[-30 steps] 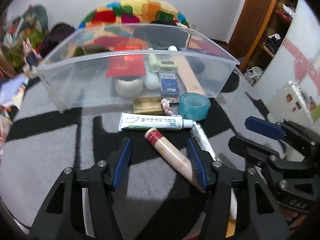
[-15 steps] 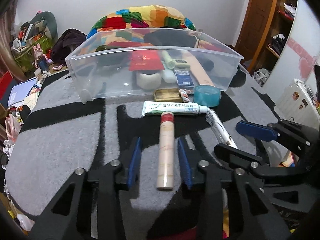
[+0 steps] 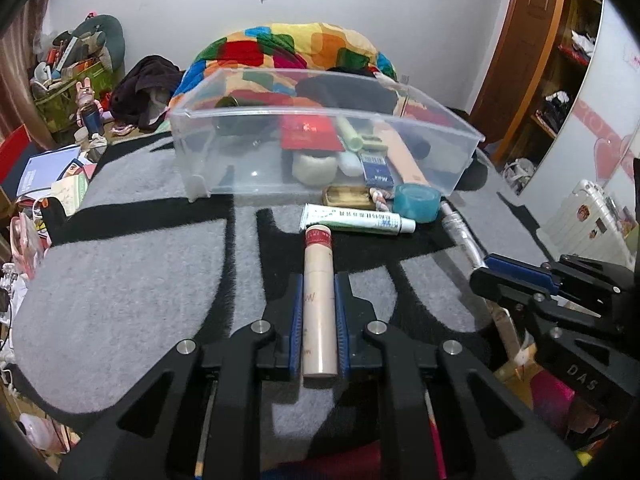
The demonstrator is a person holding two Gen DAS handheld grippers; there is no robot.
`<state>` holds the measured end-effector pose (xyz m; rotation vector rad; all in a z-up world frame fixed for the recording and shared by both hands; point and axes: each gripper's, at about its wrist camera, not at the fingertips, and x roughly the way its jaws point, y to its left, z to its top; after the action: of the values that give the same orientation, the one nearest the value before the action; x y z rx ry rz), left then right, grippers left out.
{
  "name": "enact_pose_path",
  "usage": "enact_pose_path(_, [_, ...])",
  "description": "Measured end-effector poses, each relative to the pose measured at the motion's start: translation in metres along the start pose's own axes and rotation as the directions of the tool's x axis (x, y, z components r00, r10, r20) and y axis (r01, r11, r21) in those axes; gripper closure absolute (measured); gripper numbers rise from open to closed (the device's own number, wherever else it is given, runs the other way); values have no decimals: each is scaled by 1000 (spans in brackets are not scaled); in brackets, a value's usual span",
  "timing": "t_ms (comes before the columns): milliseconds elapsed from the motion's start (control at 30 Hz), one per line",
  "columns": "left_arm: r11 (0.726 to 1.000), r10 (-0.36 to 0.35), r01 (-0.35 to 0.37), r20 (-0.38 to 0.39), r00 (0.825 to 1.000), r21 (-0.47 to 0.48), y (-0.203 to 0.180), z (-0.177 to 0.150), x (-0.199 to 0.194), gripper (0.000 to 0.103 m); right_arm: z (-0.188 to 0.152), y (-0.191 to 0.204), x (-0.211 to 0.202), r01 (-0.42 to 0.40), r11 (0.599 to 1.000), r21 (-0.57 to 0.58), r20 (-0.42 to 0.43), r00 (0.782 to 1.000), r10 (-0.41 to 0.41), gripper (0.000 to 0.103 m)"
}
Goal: Organize objects
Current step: 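Drop the beige tube into the clear box with the left while the right drops the pen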
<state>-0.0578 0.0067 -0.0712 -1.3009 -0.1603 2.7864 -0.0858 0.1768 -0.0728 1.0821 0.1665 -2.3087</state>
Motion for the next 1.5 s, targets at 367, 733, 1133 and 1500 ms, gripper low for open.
enact_pose_path(367, [1000,-21,20,93,995,7,-3,24,-32,89,27,-3,-30,1,1000,9,102,995,-2,90])
enact_pose_path(733, [1000,-14,12,169,986,14,2,64,-43,89,71,-6,-54,40,999,9,222,974,-42,91])
enact_pose_path(1133, [1000,9,-9,225,974,-1,16,109,-47,89,121,-12,-69,102,995,16,332,938,-102,91])
enact_pose_path(1500, [999,48,-47,143,989,-9,23,137,5,89,137,-4,-5,292,954,-70,248,931,-267,91])
